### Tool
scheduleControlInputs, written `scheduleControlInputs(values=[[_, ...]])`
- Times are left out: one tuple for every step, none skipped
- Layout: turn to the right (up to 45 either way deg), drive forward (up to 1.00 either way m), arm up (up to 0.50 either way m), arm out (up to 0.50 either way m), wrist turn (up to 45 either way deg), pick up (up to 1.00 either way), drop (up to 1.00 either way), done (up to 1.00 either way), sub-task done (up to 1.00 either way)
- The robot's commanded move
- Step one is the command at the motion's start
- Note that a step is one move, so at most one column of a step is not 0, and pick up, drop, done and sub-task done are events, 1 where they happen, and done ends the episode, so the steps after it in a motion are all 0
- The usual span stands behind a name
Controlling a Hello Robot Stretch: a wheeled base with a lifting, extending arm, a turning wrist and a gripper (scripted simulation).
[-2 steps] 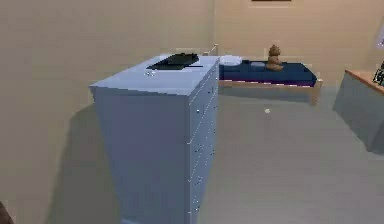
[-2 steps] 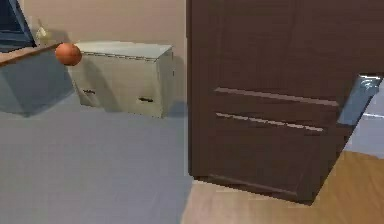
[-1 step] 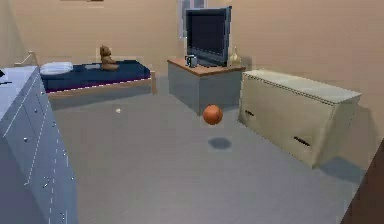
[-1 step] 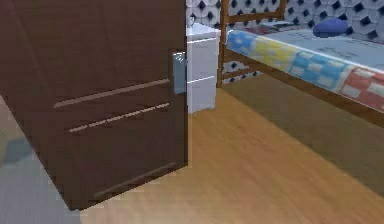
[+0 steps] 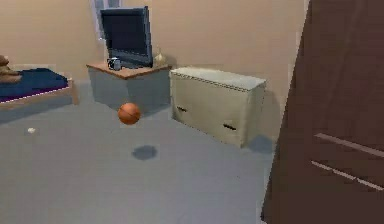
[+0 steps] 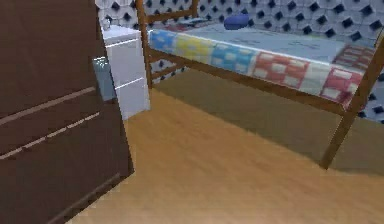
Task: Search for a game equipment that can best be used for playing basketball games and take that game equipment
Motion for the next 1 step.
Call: scheduleControlInputs(values=[[0.0, 0.80, 0.00, 0.00, 0.0, 0.00, 0.00, 0.00, 0.00]])
